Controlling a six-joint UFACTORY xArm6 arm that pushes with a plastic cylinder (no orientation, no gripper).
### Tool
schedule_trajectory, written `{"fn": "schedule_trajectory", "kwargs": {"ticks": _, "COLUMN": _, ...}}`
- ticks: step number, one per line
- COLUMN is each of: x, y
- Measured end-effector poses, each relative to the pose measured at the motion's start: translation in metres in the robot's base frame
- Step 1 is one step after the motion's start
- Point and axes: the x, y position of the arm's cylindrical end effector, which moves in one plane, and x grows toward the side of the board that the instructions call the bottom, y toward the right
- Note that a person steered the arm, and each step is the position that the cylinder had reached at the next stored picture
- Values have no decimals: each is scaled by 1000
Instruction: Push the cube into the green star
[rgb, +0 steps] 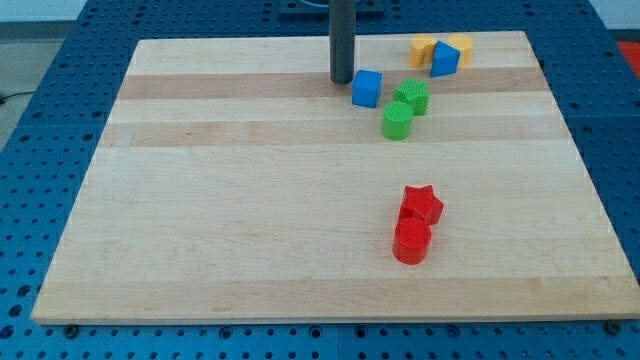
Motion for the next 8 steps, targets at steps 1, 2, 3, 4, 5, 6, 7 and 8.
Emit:
{"fn": "schedule_trajectory", "kwargs": {"ticks": 1, "x": -11, "y": 0}}
{"fn": "schedule_trajectory", "kwargs": {"ticks": 2, "x": -13, "y": 0}}
{"fn": "schedule_trajectory", "kwargs": {"ticks": 3, "x": -6, "y": -7}}
{"fn": "schedule_trajectory", "kwargs": {"ticks": 4, "x": 2, "y": -8}}
{"fn": "schedule_trajectory", "kwargs": {"ticks": 5, "x": 2, "y": 12}}
{"fn": "schedule_trajectory", "kwargs": {"ticks": 6, "x": 5, "y": -8}}
{"fn": "schedule_trajectory", "kwargs": {"ticks": 7, "x": 40, "y": -44}}
{"fn": "schedule_trajectory", "kwargs": {"ticks": 8, "x": 79, "y": -20}}
